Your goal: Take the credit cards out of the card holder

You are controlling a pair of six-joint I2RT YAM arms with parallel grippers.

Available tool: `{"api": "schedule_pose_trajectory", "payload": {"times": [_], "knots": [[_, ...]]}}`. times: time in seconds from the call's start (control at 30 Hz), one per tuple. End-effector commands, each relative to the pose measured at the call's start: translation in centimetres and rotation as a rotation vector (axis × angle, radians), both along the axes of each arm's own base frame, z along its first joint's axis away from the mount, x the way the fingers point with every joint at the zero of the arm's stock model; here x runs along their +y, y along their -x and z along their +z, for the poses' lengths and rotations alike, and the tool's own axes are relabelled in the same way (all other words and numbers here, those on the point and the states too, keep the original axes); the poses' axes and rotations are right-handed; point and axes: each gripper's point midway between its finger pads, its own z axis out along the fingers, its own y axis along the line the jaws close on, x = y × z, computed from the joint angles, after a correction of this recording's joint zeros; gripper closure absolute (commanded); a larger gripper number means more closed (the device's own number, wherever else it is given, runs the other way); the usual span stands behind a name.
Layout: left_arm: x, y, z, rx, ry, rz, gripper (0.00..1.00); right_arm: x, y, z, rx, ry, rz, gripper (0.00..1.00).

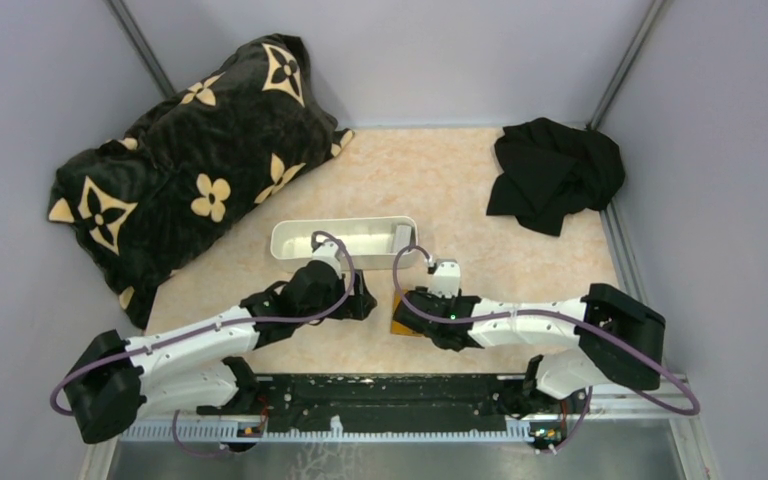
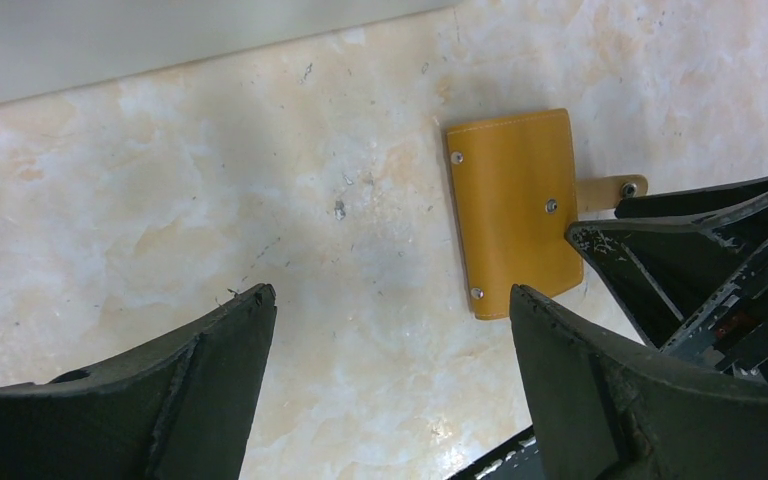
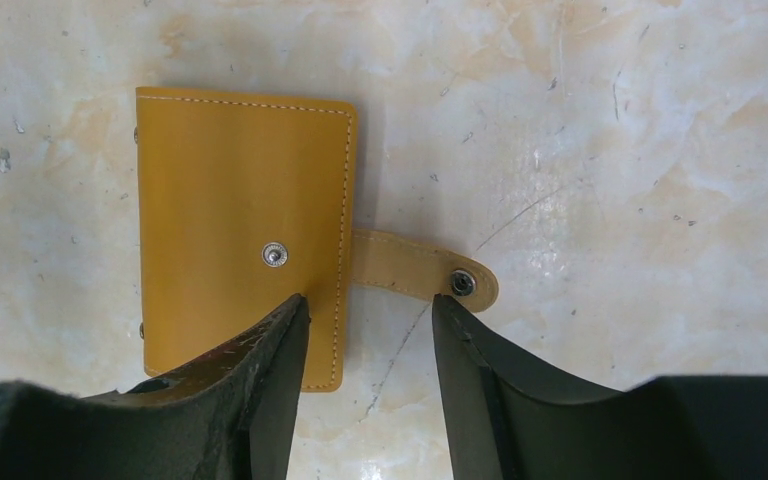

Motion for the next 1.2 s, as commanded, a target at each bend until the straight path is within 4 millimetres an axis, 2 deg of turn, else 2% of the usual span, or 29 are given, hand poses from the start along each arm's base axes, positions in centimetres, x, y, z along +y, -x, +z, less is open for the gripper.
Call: {"api": "schedule_pose_trajectory", "payload": {"times": [0.0,0.23,0.4,0.73,1.07,1.1,1.17], "knots": [[-1.1,0.1,0.4,0.016,0.036,-0.029,0.07,1.1,-0.1,0.1,-0.009,-0.107,-0.007,0.53],[-1.7,0.1,0.3,0.017,0.038,-0.053,0.07,0.3,0.0,-0.6,0.006,-0.213,-0.049,0.77],[-2.2,0.1,0.2,0.025,0.030,-0.078,0.07,-0.8,-0.3,-0.2,-0.009,-0.248,-0.101,0.84],[-2.9,0.1,0.6,0.014,0.032,-0.125,0.07,-1.6,-1.3,1.2,-0.047,-0.313,-0.150,0.85],[-5.6,2.4,1.2,-0.067,0.004,-0.251,0.10,-1.8,-2.2,0.3,-0.032,-0.270,-0.183,0.85],[-5.8,2.7,1.2,-0.060,0.017,-0.261,0.11,-1.7,-2.2,0.3,-0.032,-0.270,-0.182,0.84],[-6.1,3.1,1.1,-0.052,0.039,-0.276,0.11,-1.3,-2.4,0.5,-0.040,-0.281,-0.159,0.73]]}}
